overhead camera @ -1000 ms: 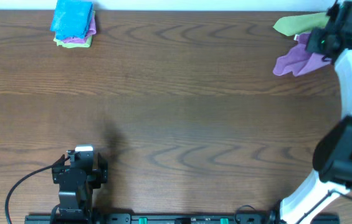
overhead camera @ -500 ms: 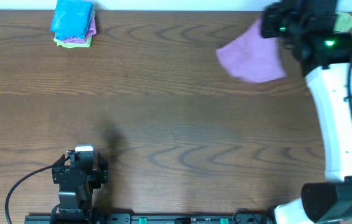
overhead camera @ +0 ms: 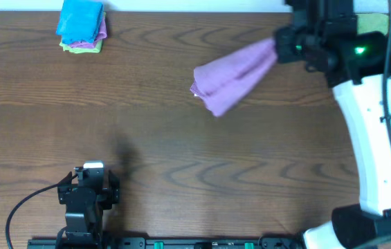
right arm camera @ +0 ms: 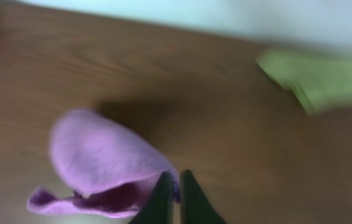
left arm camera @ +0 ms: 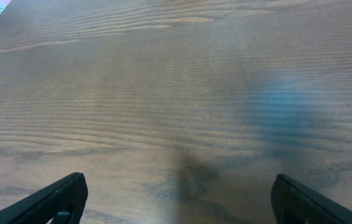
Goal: Fold the cloth
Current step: 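Lift the purple cloth and drag it left toward table center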
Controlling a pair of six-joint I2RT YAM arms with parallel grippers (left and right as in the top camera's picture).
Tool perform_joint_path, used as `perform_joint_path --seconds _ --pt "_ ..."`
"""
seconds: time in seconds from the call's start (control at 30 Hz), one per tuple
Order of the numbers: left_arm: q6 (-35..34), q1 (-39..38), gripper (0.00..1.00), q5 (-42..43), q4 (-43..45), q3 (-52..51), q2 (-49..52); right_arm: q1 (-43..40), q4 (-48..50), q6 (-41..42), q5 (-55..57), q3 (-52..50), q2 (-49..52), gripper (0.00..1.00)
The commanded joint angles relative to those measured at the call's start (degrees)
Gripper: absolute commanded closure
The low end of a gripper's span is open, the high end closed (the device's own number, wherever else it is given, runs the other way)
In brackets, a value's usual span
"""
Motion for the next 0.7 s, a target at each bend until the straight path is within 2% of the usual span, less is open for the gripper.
perform_joint_path --seconds 0.0,0.03,0.07,0.1,0.3,0.37,0.57,0.67 --pt "0.3 0.4 0.05 -1.0 -0.1 -0.5 -0.3 -5.1 -2.8 5.2 5.7 -2.2 2.8 0.3" --pt "0.3 0.4 0.05 -1.0 -0.1 -0.5 -0.3 -5.9 -4.0 5.8 5.2 -2.3 3.6 0.28" --pt "0.3 0.4 0.05 -1.0 -0.1 -0.5 -0.3 -6.5 -4.8 5.9 4.6 -2.3 4.3 0.11" --pt "0.3 0.4 0.05 -1.0 -0.1 -0.5 -0.3 -6.8 -5.4 5.9 4.5 -2.3 4.9 0.01" --pt "0.3 0.4 0.05 -1.0 -0.1 -0.5 -0.3 -4.8 -5.6 2.1 0.5 -2.3 8.8 0.01" --pt "0.3 0.4 0.05 -1.0 -0.1 -0.4 -0.3 -3.5 -5.6 -1.5 -1.4 -2.5 10.8 0.06" --pt "0.3 0.4 0.05 -1.0 -0.1 -0.5 -0.3 2.0 -5.4 -12.9 -7.2 -5.2 16.9 0.35" --pt "0.3 0.4 0.05 -1.0 -0.1 -0.5 -0.3 5.6 -5.4 -15.0 -7.1 -7.0 18.9 0.37"
